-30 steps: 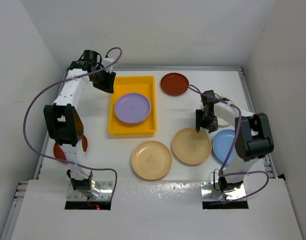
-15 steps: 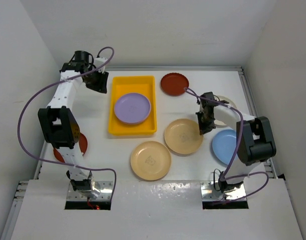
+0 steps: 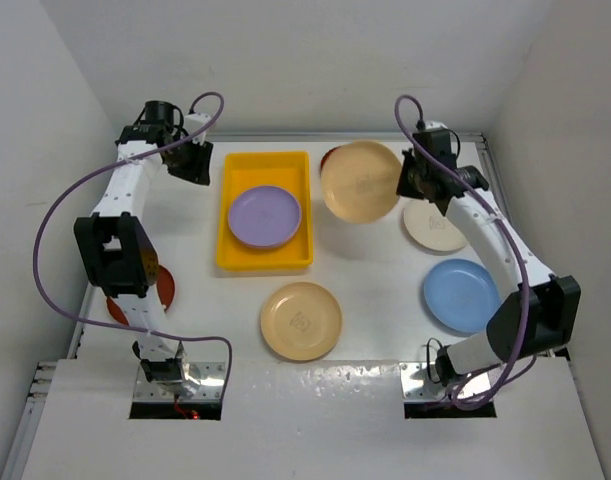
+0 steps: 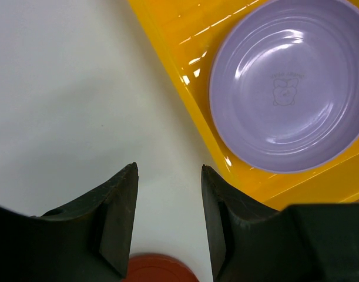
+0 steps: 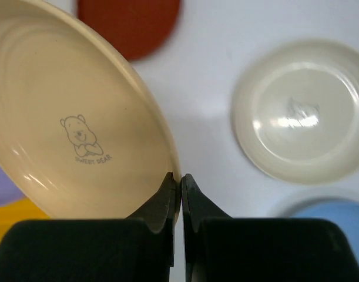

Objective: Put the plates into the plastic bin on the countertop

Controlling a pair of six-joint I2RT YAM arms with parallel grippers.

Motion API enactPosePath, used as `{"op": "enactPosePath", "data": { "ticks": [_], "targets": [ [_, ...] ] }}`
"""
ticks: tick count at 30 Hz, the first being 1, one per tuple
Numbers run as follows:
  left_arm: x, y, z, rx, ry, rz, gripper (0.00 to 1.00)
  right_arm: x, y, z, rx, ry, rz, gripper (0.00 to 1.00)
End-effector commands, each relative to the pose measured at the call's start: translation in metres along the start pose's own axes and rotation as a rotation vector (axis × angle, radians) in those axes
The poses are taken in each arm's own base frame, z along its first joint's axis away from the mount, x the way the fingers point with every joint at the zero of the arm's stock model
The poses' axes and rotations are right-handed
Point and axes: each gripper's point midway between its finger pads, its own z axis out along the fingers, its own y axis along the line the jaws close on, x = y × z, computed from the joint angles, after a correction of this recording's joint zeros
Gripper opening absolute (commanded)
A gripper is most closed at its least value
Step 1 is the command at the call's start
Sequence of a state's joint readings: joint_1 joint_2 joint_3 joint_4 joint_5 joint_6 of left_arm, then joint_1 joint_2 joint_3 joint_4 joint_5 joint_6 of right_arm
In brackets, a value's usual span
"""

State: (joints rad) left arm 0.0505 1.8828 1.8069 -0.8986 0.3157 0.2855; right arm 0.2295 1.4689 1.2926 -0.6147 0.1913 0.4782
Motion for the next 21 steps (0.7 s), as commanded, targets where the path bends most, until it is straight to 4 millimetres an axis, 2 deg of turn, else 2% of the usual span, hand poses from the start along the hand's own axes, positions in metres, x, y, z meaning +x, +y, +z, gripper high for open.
{"op": "enactPosePath", "data": {
  "ticks": [1, 2, 3, 4, 5, 6, 8, 9, 10, 11, 12, 13, 15, 21],
  "targets": [
    [-0.014, 0.009, -0.02, -0.044, -0.065, -0.018, 0.5, -0.043, 0.067, -0.003, -0.118, -0.112, 0.084, 0.0],
    [-0.014, 0.009, -0.02, -0.044, -0.065, -0.018, 0.5, -0.042, 0.082, -0.003, -0.142, -0.105, 0.071, 0.0],
    [-0.009, 0.009, -0.018, -0.04, -0.054, -0.022, 0.5, -0.057, 0.1, 0.0, -0.166, -0.116, 0.072, 0.0],
    [-0.008, 0.012, -0.019, -0.045, -0.054, -0.029, 0.5, -0.049, 0.114, 0.015, -0.172, -0.077, 0.055, 0.0],
    [-0.01, 0.013, -0.019, -0.049, -0.062, -0.027, 0.5, -0.046, 0.134, 0.015, -0.217, -0.055, 0.05, 0.0],
    [-0.006, 0.015, -0.017, -0.057, -0.048, -0.021, 0.5, -0.046, 0.156, 0.03, -0.228, -0.02, 0.025, 0.0],
    [-0.002, 0.019, -0.02, -0.074, -0.044, -0.029, 0.5, -0.041, 0.181, 0.035, -0.265, 0.009, 0.0, 0.0],
    [-0.001, 0.024, -0.022, -0.081, -0.044, -0.037, 0.5, -0.043, 0.197, 0.05, -0.268, 0.028, -0.007, 0.0],
    [0.003, 0.023, -0.02, -0.078, -0.036, -0.04, 0.5, -0.036, 0.213, 0.05, -0.293, 0.047, -0.019, 0.0],
    [0.004, 0.027, -0.021, -0.084, -0.036, -0.048, 0.5, -0.042, 0.222, 0.048, -0.315, 0.044, -0.017, 0.0],
    [0.004, 0.027, -0.022, -0.084, -0.036, -0.048, 0.5, -0.024, 0.227, 0.07, -0.299, 0.091, -0.028, 0.0],
    [0.007, 0.027, -0.02, -0.081, -0.028, -0.051, 0.5, -0.026, 0.238, 0.067, -0.323, 0.086, -0.025, 0.0],
    [0.007, 0.03, -0.024, -0.09, -0.036, -0.055, 0.5, -0.009, 0.249, 0.081, -0.336, 0.118, -0.029, 0.0],
    [0.016, 0.031, -0.02, -0.079, -0.023, -0.059, 0.5, 0.029, 0.251, 0.108, -0.307, 0.187, -0.064, 0.0]
  ]
}}
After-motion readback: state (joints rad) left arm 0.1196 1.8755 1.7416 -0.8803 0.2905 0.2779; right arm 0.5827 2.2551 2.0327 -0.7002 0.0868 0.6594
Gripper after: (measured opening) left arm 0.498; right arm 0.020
